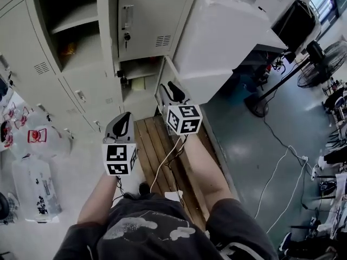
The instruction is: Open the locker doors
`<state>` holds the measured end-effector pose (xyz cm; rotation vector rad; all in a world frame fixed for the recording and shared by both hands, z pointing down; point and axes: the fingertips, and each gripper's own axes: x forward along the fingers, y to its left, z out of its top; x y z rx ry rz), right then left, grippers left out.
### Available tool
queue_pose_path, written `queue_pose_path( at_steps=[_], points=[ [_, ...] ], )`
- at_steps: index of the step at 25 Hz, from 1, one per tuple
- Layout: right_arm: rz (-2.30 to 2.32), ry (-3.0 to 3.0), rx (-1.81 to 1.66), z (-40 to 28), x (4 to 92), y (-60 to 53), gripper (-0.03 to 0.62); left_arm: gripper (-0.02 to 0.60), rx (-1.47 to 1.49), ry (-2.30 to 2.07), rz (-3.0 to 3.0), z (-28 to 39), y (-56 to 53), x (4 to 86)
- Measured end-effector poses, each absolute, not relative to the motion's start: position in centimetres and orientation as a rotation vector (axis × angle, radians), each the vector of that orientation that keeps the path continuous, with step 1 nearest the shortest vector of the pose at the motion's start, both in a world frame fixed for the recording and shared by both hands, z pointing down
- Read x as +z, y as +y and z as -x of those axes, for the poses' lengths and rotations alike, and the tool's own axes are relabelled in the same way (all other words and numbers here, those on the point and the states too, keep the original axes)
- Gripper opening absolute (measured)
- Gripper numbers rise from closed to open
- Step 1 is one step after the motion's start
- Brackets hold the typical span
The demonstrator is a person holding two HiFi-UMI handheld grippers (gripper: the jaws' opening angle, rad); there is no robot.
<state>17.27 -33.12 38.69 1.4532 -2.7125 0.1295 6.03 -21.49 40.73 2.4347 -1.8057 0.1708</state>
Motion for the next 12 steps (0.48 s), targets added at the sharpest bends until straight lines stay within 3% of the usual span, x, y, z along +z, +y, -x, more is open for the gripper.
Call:
queue_pose_path(
  at_steps=[12],
  points=[
    [-1.412,-2.841,0.015,-7.9,27.9,-33.2,0.145,0.009,0.091,-2.032,-2.408,4.8,-19.8,31.2]
  ],
)
